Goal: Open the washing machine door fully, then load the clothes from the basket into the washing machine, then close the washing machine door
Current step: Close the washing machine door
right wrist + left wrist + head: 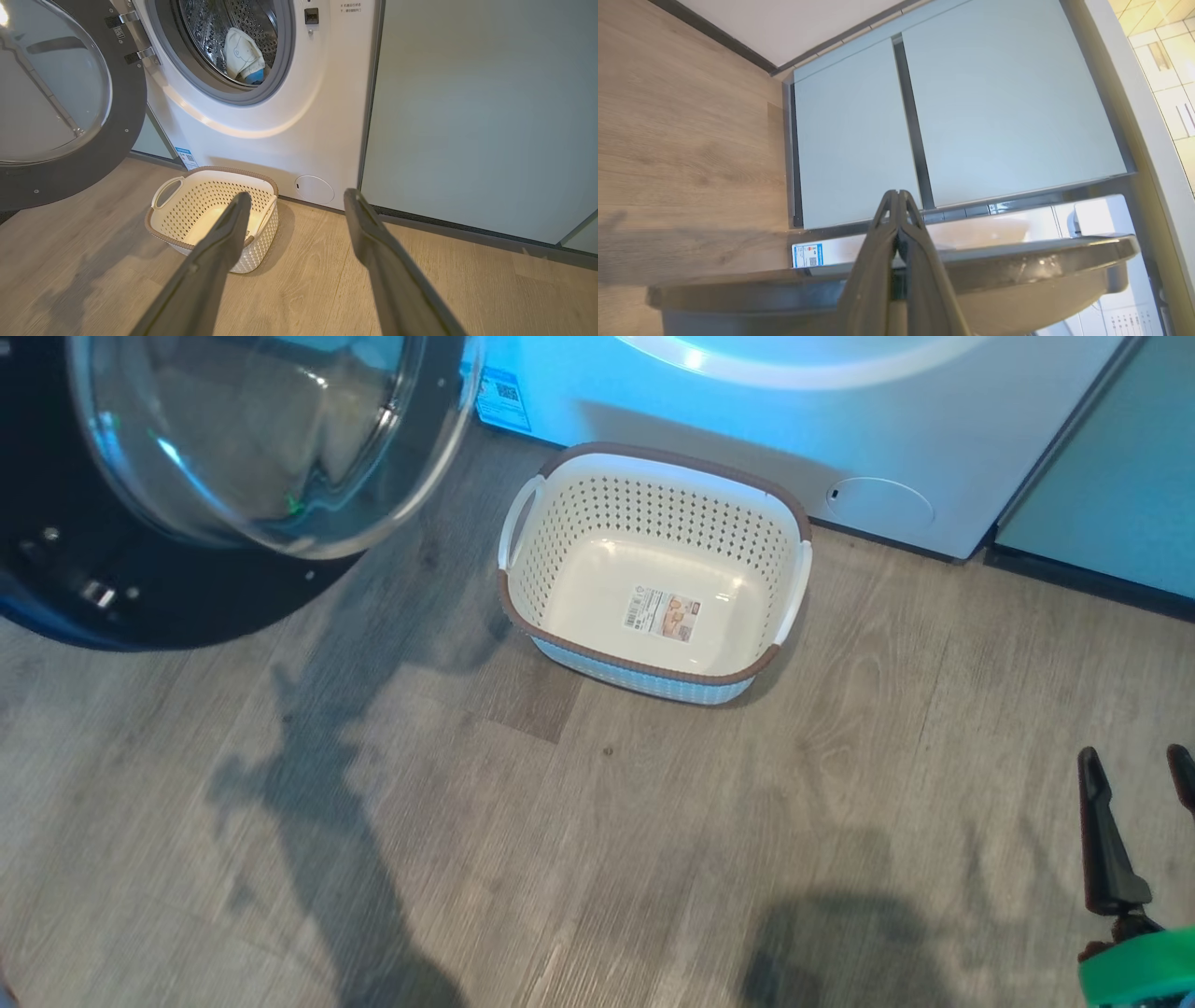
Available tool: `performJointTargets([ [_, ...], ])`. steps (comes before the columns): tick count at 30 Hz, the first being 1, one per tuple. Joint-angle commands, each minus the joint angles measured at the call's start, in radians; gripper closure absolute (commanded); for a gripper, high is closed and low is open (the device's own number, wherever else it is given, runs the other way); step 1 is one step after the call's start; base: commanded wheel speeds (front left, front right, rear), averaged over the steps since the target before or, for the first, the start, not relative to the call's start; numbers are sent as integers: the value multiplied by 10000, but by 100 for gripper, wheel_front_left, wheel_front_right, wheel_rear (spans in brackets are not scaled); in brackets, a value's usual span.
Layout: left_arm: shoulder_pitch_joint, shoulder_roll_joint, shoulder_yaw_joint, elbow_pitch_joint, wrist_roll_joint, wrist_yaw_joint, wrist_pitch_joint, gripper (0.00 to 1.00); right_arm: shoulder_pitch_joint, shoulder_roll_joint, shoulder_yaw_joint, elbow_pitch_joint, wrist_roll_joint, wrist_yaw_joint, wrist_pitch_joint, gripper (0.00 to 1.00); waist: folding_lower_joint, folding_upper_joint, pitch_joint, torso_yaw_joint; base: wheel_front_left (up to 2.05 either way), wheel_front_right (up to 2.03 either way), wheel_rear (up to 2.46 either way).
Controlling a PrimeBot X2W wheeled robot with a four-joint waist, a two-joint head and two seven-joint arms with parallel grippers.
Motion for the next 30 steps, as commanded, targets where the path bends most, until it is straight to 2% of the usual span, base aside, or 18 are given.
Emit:
performJointTargets([
  [1,-37,482,-65,-450,-91,-70,277,100,-329,-207,153,-348,59,44,6,0,0,0,-12,21,0,0,0],
  [21,1733,-121,-1132,-3082,-940,-70,2793,100,-352,18,444,-4,40,44,-109,0,0,0,-500,438,0,0,0],
  [30,2335,-417,-1512,-4223,-1215,-71,3601,100,-358,103,560,129,51,44,-153,0,0,0,-656,432,0,0,0],
])
